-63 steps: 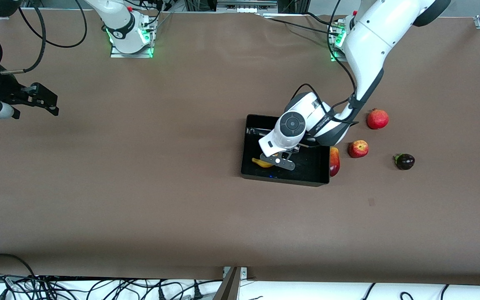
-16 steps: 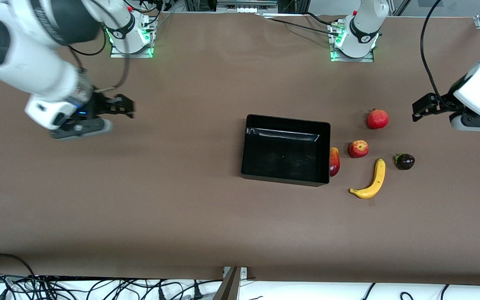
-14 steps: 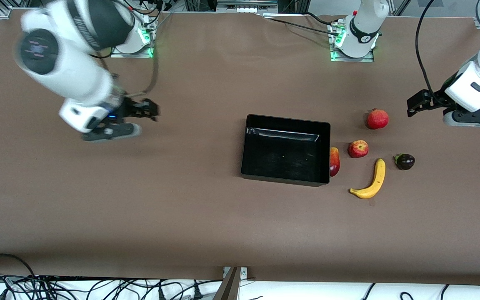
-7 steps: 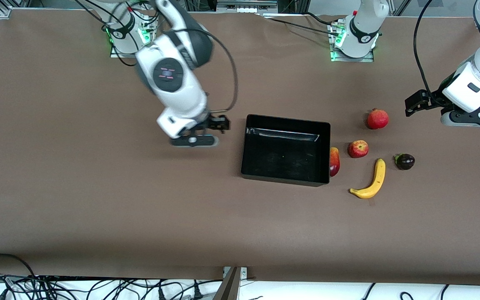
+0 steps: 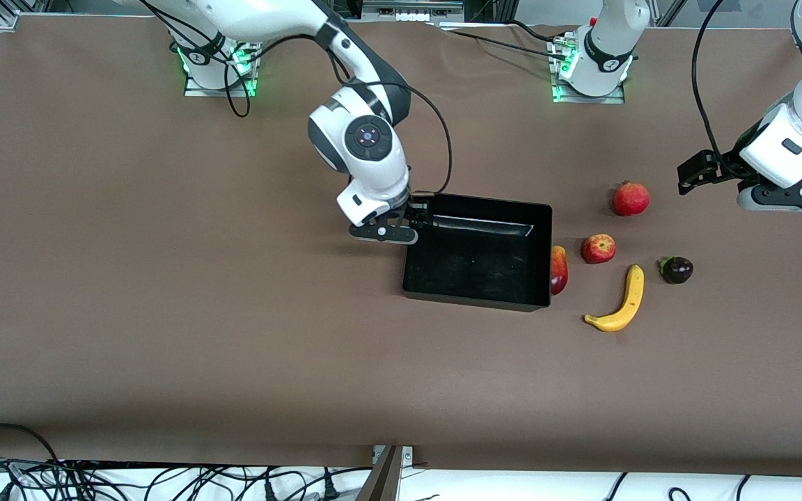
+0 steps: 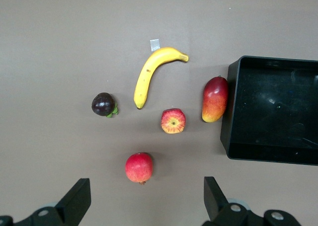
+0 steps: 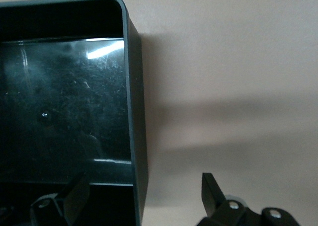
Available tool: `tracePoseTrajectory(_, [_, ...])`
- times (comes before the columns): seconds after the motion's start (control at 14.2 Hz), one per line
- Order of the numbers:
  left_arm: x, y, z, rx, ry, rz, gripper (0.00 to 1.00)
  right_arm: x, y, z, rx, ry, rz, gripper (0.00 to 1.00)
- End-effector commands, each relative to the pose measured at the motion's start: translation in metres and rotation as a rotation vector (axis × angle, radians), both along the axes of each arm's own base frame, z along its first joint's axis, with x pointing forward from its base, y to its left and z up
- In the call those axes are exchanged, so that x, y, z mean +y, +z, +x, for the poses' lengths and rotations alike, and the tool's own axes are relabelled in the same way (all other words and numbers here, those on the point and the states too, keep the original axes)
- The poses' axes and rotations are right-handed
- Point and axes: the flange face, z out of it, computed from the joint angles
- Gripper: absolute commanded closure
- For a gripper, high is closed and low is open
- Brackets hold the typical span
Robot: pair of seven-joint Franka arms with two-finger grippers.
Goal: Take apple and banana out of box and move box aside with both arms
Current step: 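Lower the right gripper onto the black box rim and grasp it, then drag the black box across the table toward the right arm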
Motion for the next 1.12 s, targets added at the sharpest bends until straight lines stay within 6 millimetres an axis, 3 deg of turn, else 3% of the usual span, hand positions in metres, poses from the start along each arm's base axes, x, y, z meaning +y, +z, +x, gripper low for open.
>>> tracePoseTrajectory(0.0, [-0.001,0.004,-0.005,-0.001,-0.012,0.021,0.0,0.019,-0.022,-0.005,-0.035,-0.039,-0.005,0.08])
tracePoseTrajectory(0.21, [-0.011,0.005,-0.005,-0.006,-0.031,0.021,0.0,0.023,-0.039,-0.012,-0.036,-0.021,-0.034,0.6])
tracePoseTrajectory(0.42, [-0.014,0.005,-0.005,-0.004,-0.039,0.021,0.0,0.022,-0.048,-0.013,-0.028,-0.019,-0.041,0.97])
tracePoseTrajectory(0.7, [-0.012,0.005,-0.004,-0.012,-0.034,0.02,0.0,0.006,-0.036,0.005,-0.049,0.003,-0.043,1.0])
tracePoseTrajectory(0.91, [-0.01,0.004,-0.003,-0.01,-0.031,0.02,0.0,-0.024,0.007,0.028,-0.038,0.021,-0.057,1.0])
tracePoseTrajectory(1.05, [-0.011,0.004,-0.002,-0.012,-0.033,0.02,0.0,-0.062,0.046,0.048,-0.011,0.077,-0.077,1.0])
